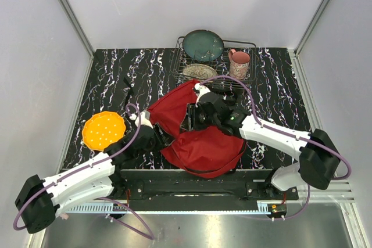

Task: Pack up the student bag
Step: Zip the student bag at the center of the board.

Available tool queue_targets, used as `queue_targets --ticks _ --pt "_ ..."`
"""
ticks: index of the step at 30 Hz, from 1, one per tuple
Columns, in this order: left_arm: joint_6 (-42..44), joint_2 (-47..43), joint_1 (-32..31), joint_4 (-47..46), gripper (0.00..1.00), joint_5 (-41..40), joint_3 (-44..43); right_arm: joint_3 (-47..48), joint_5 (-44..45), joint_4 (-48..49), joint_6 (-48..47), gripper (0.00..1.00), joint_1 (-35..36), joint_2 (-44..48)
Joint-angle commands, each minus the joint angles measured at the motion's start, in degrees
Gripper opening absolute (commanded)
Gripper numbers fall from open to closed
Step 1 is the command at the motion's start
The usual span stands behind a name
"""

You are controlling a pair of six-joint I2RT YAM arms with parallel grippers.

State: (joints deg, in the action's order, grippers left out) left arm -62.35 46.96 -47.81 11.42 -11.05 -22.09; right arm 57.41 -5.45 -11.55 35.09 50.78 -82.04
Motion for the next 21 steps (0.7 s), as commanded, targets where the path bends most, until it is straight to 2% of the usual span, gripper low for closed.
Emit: queue_targets --ticks 1,4,7,8,9,13,19,21 --pt "1.1 -2.6 0.3 0.5 0.44 -2.1 -2.0 1.7 0.0 2.9 -2.0 0.46 1.0 2.7" --pt "1.0 -3.7 0.4 0.9 0.41 -2.7 -1.6 2.6 -1.0 2.6 -2.1 0.47 1.2 1.6" --pt "1.1 -4.1 0.4 1.7 0.44 -3.1 -1.7 3.1 -1.0 2.7 -2.1 0.47 1.6 0.6" --pt "1.2 -4.0 0.4 1.8 0.48 -3.2 -1.7 3.0 -0.8 2.8 -2.1 0.47 1.8 0.4" --pt "1.0 -4.0 0.4 1.9 0.60 -3.2 -1.6 2.8 -0.9 3.3 -2.1 0.47 1.8 0.1" --pt "0.8 -3.2 0.4 1.9 0.69 -3.5 -1.4 3.7 -1.5 2.9 -2.3 0.47 1.9 -1.8" --pt "1.2 -1.3 0.4 1.1 0.66 -3.1 -1.6 4.3 -1.3 3.1 -2.0 0.43 2.1 -4.5" --pt "1.3 -1.0 0.5 0.8 0.63 -3.0 -1.5 4.5 0.4 2.3 -1.8 0.37 2.2 -5.1"
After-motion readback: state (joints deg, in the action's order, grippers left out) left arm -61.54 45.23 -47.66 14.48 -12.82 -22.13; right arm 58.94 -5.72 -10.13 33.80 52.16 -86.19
